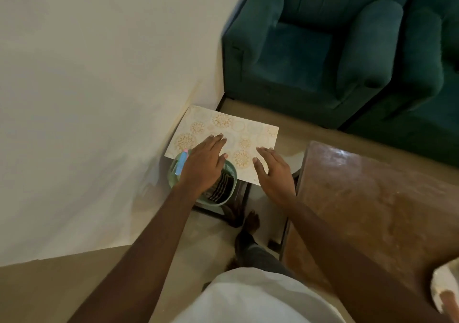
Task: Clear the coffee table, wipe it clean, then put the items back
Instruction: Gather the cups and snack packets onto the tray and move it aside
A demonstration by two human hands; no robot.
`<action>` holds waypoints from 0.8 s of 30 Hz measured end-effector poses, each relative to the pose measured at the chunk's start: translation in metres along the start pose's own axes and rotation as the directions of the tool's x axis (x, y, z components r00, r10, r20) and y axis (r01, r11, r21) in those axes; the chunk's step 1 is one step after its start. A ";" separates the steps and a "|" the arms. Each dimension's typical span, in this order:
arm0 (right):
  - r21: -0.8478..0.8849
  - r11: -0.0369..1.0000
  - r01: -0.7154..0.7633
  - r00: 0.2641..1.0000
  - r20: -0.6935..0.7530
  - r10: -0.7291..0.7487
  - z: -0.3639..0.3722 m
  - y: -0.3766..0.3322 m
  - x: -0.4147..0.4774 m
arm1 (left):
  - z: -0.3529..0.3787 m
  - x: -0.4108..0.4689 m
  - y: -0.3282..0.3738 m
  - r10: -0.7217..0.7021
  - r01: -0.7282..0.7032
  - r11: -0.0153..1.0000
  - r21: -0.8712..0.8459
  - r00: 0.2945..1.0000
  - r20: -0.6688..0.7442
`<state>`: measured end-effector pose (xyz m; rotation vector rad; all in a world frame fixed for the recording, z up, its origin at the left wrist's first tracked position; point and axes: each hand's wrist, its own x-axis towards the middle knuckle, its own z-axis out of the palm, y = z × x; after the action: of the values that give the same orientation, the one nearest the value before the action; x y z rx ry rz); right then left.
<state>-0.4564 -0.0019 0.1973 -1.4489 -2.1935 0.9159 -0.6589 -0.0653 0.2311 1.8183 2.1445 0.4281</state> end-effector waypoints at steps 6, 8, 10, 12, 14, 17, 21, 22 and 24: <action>-0.019 0.995 -0.100 0.994 -0.052 0.099 -0.032 0.019 -0.074 | 0.019 -0.037 0.050 0.076 -0.078 0.997 0.024 0.996 0.049; -0.017 0.992 -0.124 0.989 -0.077 0.123 -0.045 0.030 -0.096 | 0.026 -0.045 0.073 0.115 -0.117 0.993 0.025 0.992 0.054; -0.024 0.989 -0.147 0.985 -0.099 0.144 -0.059 0.042 -0.113 | 0.032 -0.051 0.097 0.151 -0.152 0.988 0.032 0.988 0.043; -0.022 0.985 -0.172 0.978 -0.125 0.168 -0.073 0.059 -0.136 | 0.041 -0.061 0.124 0.174 -0.176 0.984 0.028 0.983 0.059; -0.001 0.983 -0.182 0.970 -0.162 0.180 -0.091 0.079 -0.161 | 0.054 -0.073 0.156 0.215 -0.217 0.976 0.028 0.974 0.066; 0.021 0.981 -0.192 0.960 -0.205 0.192 -0.119 0.110 -0.196 | 0.077 -0.088 0.203 0.245 -0.246 0.969 0.007 0.967 0.075; 0.033 0.975 -0.222 0.943 -0.247 0.223 -0.163 0.163 -0.250 | 0.117 -0.115 0.276 0.301 -0.301 0.954 -0.021 0.948 0.100; 0.024 0.974 -0.223 0.942 -0.253 0.222 -0.176 0.177 -0.266 | 0.128 -0.124 0.296 0.307 -0.306 0.952 -0.025 0.947 0.097; 0.001 0.977 -0.211 0.942 -0.268 0.204 -0.201 0.208 -0.297 | 0.151 -0.143 0.335 0.314 -0.312 0.950 -0.029 0.945 0.089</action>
<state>-0.0704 -0.1525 0.2179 -1.7320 -1.8915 0.7074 -0.2737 -0.1485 0.2354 2.1345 1.7901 0.4172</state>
